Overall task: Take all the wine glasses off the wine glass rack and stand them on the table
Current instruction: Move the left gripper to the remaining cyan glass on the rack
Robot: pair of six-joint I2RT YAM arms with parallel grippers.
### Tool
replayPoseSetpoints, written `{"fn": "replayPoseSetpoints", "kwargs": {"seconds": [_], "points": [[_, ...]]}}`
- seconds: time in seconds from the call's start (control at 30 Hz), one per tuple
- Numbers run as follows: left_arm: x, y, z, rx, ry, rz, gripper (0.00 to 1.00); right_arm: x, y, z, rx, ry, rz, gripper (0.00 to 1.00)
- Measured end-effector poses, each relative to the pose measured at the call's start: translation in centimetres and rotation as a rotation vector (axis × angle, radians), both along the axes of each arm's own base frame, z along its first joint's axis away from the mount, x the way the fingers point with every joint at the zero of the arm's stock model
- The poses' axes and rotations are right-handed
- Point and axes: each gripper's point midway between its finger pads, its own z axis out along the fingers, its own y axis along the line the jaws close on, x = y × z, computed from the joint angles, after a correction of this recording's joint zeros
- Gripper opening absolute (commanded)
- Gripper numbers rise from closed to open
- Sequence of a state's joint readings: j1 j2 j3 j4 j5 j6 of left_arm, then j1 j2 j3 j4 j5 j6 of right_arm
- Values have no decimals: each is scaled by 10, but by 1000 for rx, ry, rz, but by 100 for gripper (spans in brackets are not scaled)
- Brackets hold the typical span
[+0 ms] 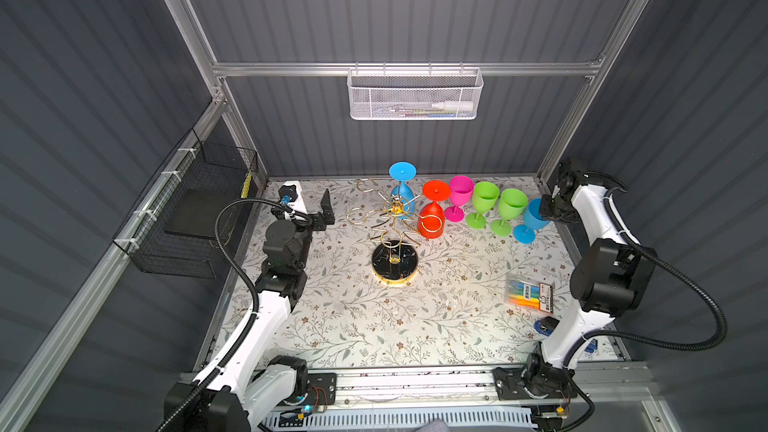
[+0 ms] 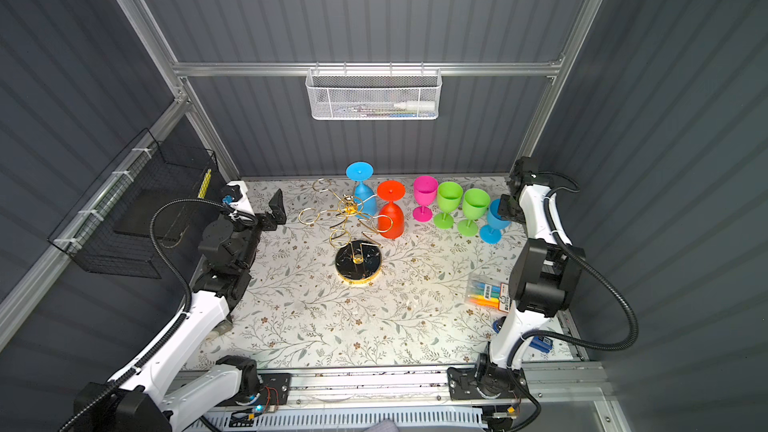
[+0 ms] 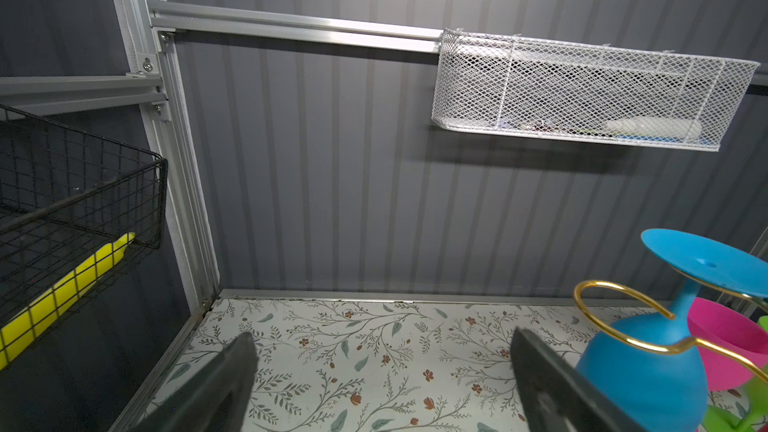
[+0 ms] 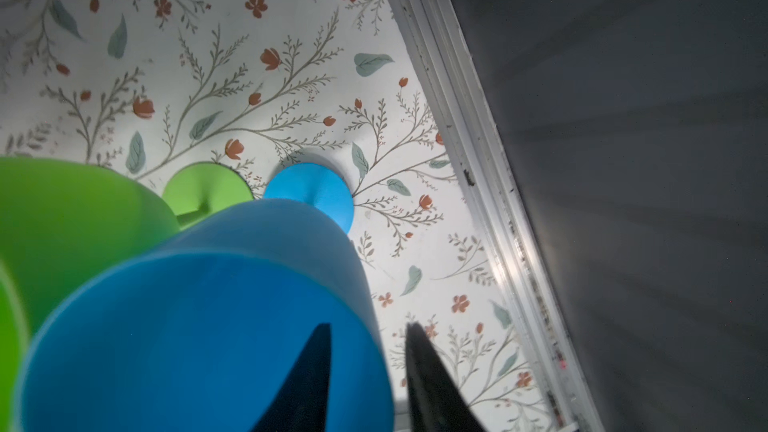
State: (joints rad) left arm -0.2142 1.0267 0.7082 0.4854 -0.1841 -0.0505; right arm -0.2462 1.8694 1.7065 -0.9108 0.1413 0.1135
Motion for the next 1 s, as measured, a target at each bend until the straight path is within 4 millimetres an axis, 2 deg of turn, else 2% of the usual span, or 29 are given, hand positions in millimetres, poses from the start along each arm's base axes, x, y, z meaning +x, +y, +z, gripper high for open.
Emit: {"fn": "replayPoseSetpoints", "kwargs": {"seconds": [0.13, 0.37, 0.43, 0.53, 0.67, 0.8, 0.9, 1.0], "points": [[0, 2, -1, 16, 5, 11, 97, 1, 4, 14, 25, -50, 3, 58], [8, 3, -8, 22, 58, 11, 95, -10, 10, 88, 30, -274, -8, 68], [14, 0, -2, 3, 73, -12, 94, -19, 11, 107, 28, -334, -12, 70], [23, -7, 19, -44, 88, -66, 93, -37, 20, 126, 46, -413, -8, 72], [31, -15, 60, -117, 79, -174, 89, -74, 48, 143, 123, -534, 21, 75], [38, -43, 94, -160, 95, -369, 85, -107, 82, 153, 207, -657, 87, 77], [46, -72, 106, -169, 142, -542, 82, -122, 108, 160, 240, -722, 162, 78], [59, -99, 105, -190, 219, -711, 78, -130, 135, 161, 273, -760, 247, 78]]}}
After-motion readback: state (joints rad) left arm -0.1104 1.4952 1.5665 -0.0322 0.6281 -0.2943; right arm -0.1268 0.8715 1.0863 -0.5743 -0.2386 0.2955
